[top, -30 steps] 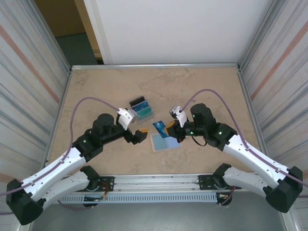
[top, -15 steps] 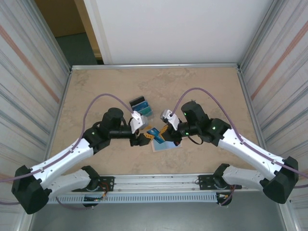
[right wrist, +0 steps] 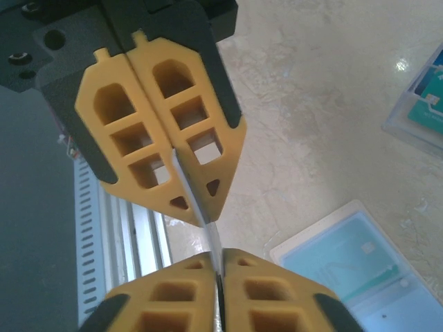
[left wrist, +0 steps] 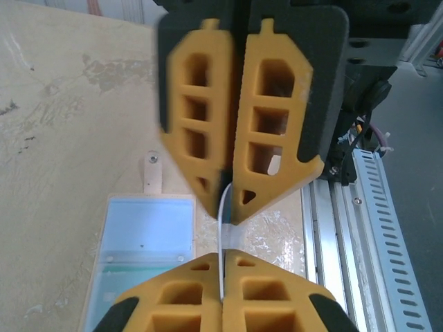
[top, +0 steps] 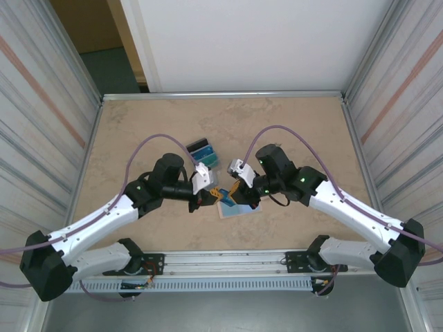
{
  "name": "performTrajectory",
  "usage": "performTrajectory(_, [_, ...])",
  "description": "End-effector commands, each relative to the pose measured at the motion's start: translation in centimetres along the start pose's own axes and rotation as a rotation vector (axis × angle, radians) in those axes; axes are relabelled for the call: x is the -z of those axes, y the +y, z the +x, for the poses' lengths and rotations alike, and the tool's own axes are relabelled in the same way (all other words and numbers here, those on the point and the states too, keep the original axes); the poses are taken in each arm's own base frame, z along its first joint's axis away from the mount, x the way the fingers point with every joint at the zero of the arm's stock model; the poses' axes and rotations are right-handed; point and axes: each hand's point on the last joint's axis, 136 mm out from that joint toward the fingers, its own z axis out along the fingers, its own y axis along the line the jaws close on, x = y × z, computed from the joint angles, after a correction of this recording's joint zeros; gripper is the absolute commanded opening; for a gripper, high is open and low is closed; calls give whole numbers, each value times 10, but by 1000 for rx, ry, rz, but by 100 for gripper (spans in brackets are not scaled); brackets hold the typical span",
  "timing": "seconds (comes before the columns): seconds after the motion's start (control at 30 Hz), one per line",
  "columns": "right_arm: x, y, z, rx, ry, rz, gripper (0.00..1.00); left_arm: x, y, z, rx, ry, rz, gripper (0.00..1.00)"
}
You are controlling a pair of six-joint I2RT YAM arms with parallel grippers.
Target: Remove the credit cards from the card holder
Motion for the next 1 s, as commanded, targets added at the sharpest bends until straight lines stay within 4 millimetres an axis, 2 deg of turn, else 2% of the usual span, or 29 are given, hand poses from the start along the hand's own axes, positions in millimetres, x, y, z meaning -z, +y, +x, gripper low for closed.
performTrajectory(0.0, [9,-3,-22,29,-68,37,21,4,2,-8,-51,-16,-35,0])
performTrajectory(0.07, [13,-12,-23,-5,-90,71,35,7,8,-9,-56,-32,-84,0])
performTrajectory(0.17, [24,-29,-29,-84,-156,125,42,16,20,-11,-40,-66,-186,0])
performTrajectory(0.3, [43,-60,-40,-242,-323,210,48,34,42,-18,60,-166,-362,0])
performTrajectory(0.37, [49,-69,-45,-332,-410,188,48,47,54,-23,155,-251,-452,0])
performTrajectory(0.43, [50,-75,-50,-396,-479,147,49,56,57,-27,228,-338,-486,0])
performTrajectory(0.53, [53,-72,-61,-434,-579,55,50,67,56,-36,307,-475,-478,0])
performTrajectory(0.63, [46,-65,-72,-440,-609,-44,51,73,55,-41,368,-551,-463,0])
performTrajectory(0.77, [36,-57,-82,-417,-612,-130,51,76,50,-48,402,-595,-424,0])
performTrajectory(0.97, [18,-34,-92,-320,-575,-198,51,77,49,-55,432,-642,-392,0])
